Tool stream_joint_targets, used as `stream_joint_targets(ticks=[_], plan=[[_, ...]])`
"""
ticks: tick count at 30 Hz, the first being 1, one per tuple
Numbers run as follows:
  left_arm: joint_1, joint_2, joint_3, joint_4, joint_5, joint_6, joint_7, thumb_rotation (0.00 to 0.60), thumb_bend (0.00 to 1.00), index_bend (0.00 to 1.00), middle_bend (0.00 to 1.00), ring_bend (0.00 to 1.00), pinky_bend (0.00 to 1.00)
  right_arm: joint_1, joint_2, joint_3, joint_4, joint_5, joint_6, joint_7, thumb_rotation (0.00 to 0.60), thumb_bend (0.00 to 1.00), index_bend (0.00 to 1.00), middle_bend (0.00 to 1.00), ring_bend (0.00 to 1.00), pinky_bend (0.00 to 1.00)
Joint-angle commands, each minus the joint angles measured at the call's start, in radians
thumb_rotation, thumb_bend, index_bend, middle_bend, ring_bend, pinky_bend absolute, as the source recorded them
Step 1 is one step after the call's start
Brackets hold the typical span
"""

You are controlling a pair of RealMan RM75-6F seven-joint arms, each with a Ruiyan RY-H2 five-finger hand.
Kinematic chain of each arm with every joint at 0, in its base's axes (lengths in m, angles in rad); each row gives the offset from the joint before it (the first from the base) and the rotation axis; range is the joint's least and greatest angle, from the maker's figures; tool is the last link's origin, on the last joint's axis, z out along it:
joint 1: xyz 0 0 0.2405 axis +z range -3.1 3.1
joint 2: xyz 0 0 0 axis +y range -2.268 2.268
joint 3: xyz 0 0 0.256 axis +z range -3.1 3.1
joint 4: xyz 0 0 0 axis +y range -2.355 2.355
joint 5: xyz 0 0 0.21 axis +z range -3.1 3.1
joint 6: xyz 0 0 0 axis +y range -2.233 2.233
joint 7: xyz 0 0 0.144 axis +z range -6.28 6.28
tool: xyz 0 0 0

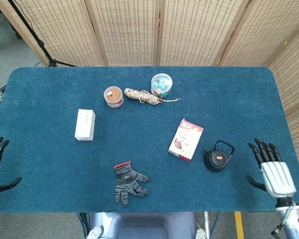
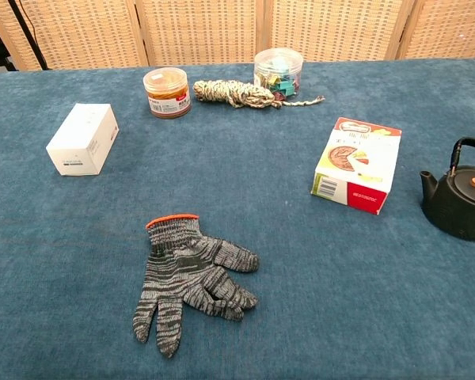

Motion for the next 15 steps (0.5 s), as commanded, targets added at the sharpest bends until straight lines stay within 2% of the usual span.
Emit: stream_joint_targets(ticks=[1, 4, 9, 15], plan=[[-0.010, 0.007, -0.008, -0.020, -0.007, -0.009, 0.013, 0.600, 0.05, 0.00, 0.00, 0.00, 0.00, 0.076, 0.017, 0.001, -0.039, 0.005, -0.116, 0.034, 0.600, 0.26, 0.14, 0.00, 0.00, 0.00], [-0.014, 0.008, -0.014, -0.027, -0.006, -0.006, 0.020, 0.600, 0.05, 0.00, 0.00, 0.00, 0.00, 0.125, 0.013, 0.010, -0.057, 0.032, -0.193, 0.025, 0.600, 0.26, 0.20, 0.00, 0.00, 0.00], [-0.018, 0.011, -0.018, -0.034, -0.016, -0.013, 0.020, 0.600, 0.05, 0.00, 0.00, 0.00, 0.00, 0.179, -0.029, 0.037, -0.085, 0.110, -0.256, -0.045, 0.600, 0.27, 0.27, 0.00, 0.00, 0.00], [-0.022, 0.016, -0.016, -0.031, -0.010, -0.018, 0.014, 0.600, 0.05, 0.00, 0.00, 0.00, 0.00, 0.227, -0.083, 0.049, -0.098, 0.213, -0.304, -0.161, 0.600, 0.36, 0.30, 0.00, 0.00, 0.00]])
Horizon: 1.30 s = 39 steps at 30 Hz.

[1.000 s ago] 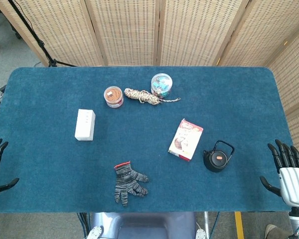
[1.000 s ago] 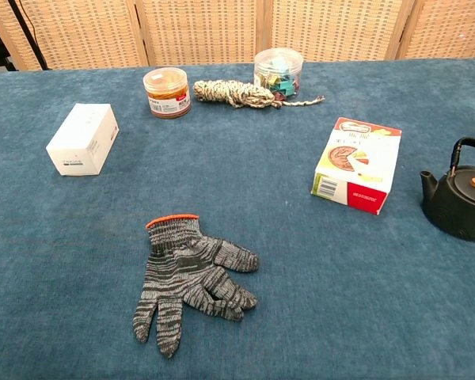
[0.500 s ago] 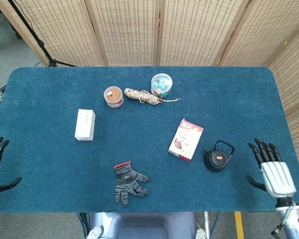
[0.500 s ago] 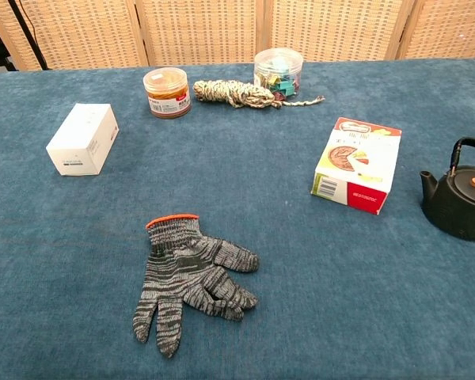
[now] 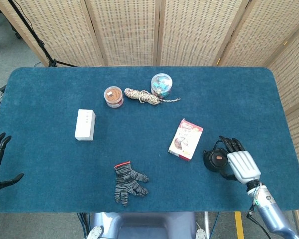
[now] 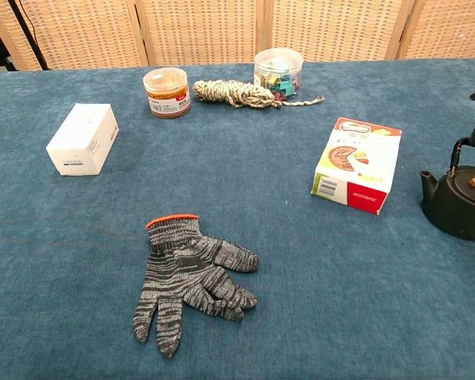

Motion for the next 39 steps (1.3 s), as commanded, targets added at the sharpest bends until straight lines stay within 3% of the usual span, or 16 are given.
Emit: stream_joint_targets(ticks=[1, 7, 39], plan=[[-0.002, 0.002, 0.001, 0.002, 0.001, -0.004, -0.004, 0.600, 0.05, 0.00, 0.00, 0.00, 0.00, 0.033, -0.036, 0.010, -0.013, 0.058, -0.029, -0.063, 0.600, 0.37, 0.31, 0.00, 0.00, 0.00], [-0.003, 0.003, 0.003, 0.003, 0.000, -0.005, -0.004, 0.600, 0.05, 0.00, 0.00, 0.00, 0.00, 0.058, -0.062, 0.014, -0.018, 0.127, -0.035, -0.123, 0.600, 0.44, 0.32, 0.00, 0.00, 0.00], [-0.007, 0.007, 0.004, 0.002, -0.008, -0.010, -0.005, 0.600, 0.05, 0.00, 0.00, 0.00, 0.00, 0.103, -0.109, 0.003, 0.034, 0.286, -0.021, -0.133, 0.600, 0.44, 0.39, 0.00, 0.00, 0.00]])
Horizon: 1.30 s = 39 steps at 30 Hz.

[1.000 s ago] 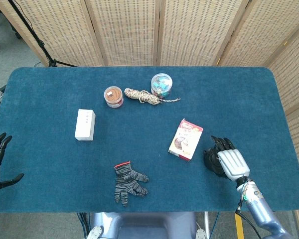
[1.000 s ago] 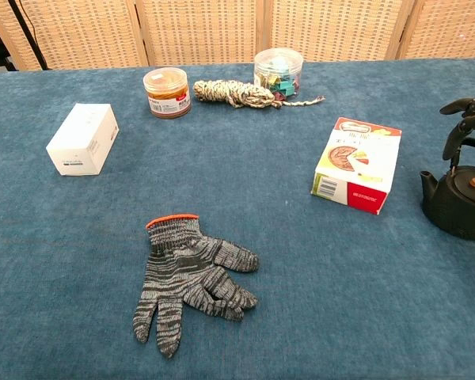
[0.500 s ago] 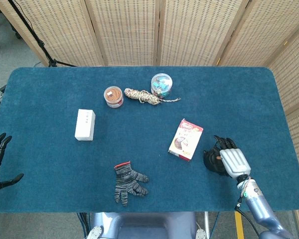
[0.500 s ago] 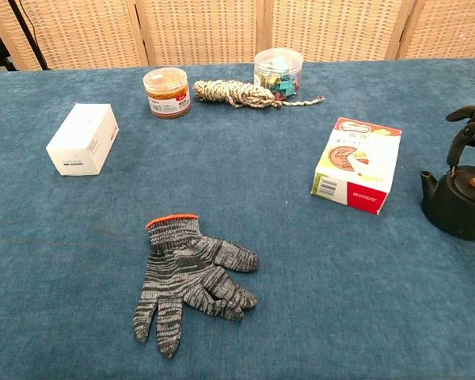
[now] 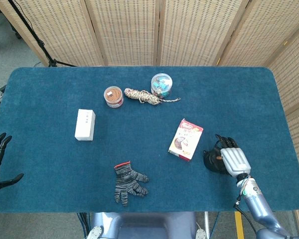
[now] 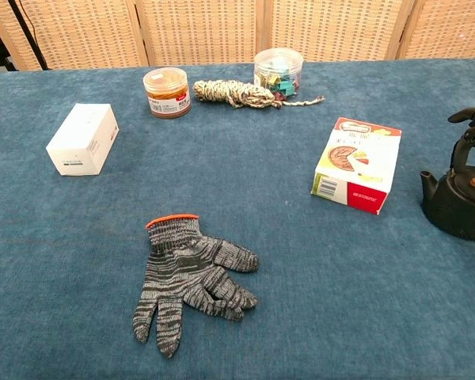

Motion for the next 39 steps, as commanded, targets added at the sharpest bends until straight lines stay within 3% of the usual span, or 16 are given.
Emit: stream_joint_targets(ticks=[1, 10, 22, 32, 39], plan=[[-0.001, 0.001, 0.000, 0.000, 0.000, -0.001, -0.002, 0.600, 0.05, 0.00, 0.00, 0.00, 0.00, 0.007, -0.012, 0.003, 0.002, 0.026, 0.004, -0.014, 0.600, 0.44, 0.39, 0.00, 0.00, 0.00], [-0.002, 0.004, 0.000, 0.000, -0.002, -0.002, -0.009, 0.600, 0.05, 0.00, 0.00, 0.00, 0.00, 0.023, -0.019, 0.009, -0.002, 0.098, 0.013, -0.049, 0.600, 0.44, 0.41, 0.00, 0.00, 0.00], [-0.003, 0.005, 0.003, 0.000, 0.000, -0.006, -0.006, 0.600, 0.04, 0.00, 0.00, 0.00, 0.00, 0.025, -0.008, -0.003, 0.001, 0.108, 0.029, -0.050, 0.600, 0.44, 0.41, 0.00, 0.00, 0.00], [-0.005, 0.005, 0.003, -0.002, 0.000, -0.007, -0.002, 0.600, 0.04, 0.00, 0.00, 0.00, 0.00, 0.025, -0.009, -0.011, 0.008, 0.106, 0.039, -0.048, 0.600, 0.35, 0.43, 0.00, 0.00, 0.00], [-0.004, 0.005, 0.003, -0.001, -0.001, -0.005, -0.005, 0.600, 0.04, 0.00, 0.00, 0.00, 0.00, 0.029, -0.018, -0.009, 0.013, 0.117, 0.040, -0.045, 0.600, 0.35, 0.44, 0.00, 0.00, 0.00]])
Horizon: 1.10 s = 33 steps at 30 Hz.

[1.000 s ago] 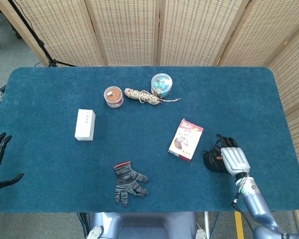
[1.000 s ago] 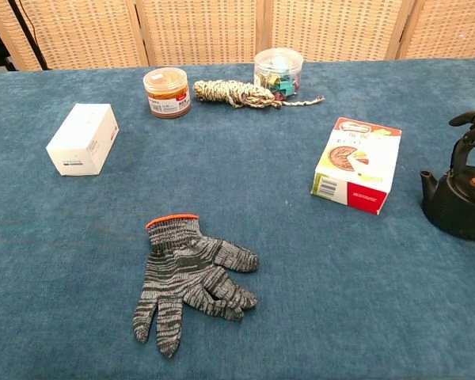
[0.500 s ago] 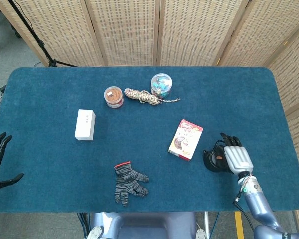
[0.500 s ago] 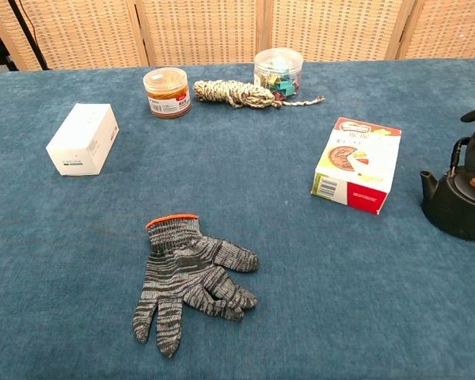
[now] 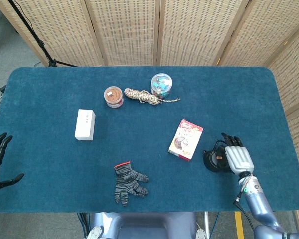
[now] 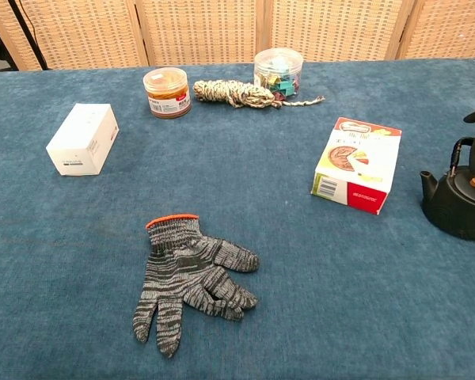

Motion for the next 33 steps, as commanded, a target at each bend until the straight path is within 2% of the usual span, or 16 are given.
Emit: stream_joint_targets(ticks=[1, 33], plan=[[0.000, 0.000, 0.000, 0.000, 0.001, 0.000, -0.001, 0.600, 0.04, 0.00, 0.00, 0.00, 0.00, 0.002, -0.002, 0.001, -0.001, 0.007, -0.001, -0.002, 0.600, 0.35, 0.44, 0.00, 0.00, 0.00], [-0.004, 0.000, 0.000, -0.002, -0.003, -0.006, 0.003, 0.600, 0.04, 0.00, 0.00, 0.00, 0.00, 0.069, 0.001, 0.015, -0.032, 0.185, -0.013, -0.088, 0.600, 0.35, 0.47, 0.00, 0.00, 0.00]])
